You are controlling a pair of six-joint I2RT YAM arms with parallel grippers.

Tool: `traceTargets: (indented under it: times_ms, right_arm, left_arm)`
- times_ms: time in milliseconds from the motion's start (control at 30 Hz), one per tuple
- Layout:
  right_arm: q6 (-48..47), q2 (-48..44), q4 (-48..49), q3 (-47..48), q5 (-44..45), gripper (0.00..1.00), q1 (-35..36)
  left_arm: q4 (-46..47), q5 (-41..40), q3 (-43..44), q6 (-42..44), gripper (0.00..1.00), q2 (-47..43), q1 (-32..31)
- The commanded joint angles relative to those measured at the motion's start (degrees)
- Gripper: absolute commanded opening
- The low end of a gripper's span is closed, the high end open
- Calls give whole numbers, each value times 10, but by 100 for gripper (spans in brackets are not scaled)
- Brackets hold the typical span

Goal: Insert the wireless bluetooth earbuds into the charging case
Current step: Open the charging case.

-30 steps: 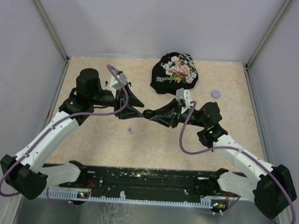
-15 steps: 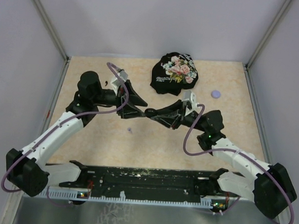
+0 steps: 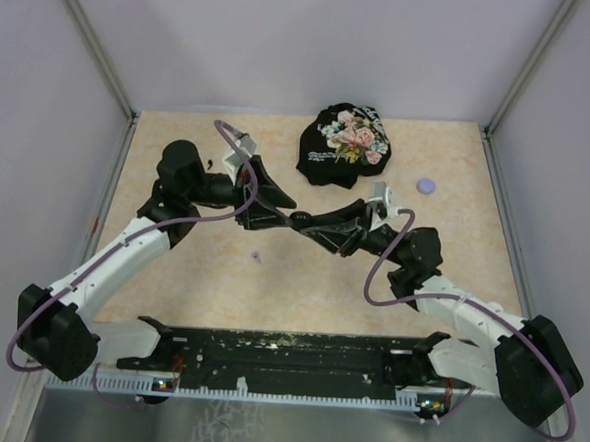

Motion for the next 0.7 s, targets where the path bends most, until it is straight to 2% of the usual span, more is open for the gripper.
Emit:
traceTargets:
  times_ms: [0, 333, 667]
  right_arm:
    - [12, 2, 58, 1, 24, 0, 0]
    - [21, 7, 79, -5, 23, 0, -1]
    - [18, 15, 91, -13, -2, 0, 0]
  left_arm:
    - [35, -2, -4, -13, 57, 10, -8]
    - [35, -31, 7, -19, 54, 25, -19]
    - [57, -76, 9, -94, 52, 26, -19]
